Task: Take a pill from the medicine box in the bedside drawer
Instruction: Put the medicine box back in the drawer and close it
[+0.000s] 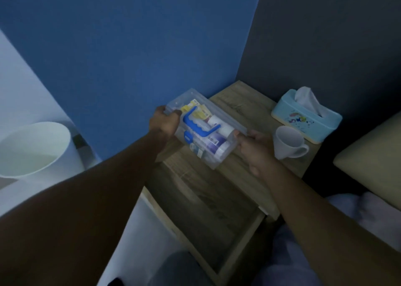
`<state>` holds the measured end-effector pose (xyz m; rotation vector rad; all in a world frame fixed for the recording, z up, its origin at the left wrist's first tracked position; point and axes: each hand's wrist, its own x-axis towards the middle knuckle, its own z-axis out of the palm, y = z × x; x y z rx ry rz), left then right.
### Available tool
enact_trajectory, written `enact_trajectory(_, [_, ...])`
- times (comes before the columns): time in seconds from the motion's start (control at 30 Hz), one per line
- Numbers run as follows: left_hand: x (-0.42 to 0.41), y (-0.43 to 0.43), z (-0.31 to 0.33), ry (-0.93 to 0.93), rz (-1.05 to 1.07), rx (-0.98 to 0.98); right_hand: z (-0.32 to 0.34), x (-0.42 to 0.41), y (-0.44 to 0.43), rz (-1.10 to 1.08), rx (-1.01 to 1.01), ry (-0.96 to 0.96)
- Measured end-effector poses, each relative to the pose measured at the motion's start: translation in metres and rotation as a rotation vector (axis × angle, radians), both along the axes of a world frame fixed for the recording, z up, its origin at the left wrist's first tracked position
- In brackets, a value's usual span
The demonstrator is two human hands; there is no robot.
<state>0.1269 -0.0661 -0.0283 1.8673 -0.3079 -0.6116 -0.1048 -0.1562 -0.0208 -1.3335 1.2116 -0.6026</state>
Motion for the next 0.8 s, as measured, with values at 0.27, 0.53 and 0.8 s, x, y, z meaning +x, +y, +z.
enact_trajectory(0.27, [-0.038, 0.078, 0.011, -0.079, -0.064, 0.118, 0.005, -0.041, 0.077, -0.052, 0.052, -0.097])
enact_trajectory(0.53, [-0.064, 0.13, -0.019, -0.056, -0.015, 0.19, -0.021, -0.066, 0.125, 0.046, 0.058, 0.02])
enact_trajectory(0.8, [-0.076, 0.135, -0.062, 0.058, -0.124, 0.193, -0.069, -0.069, 0.14, 0.015, 0.11, 0.163])
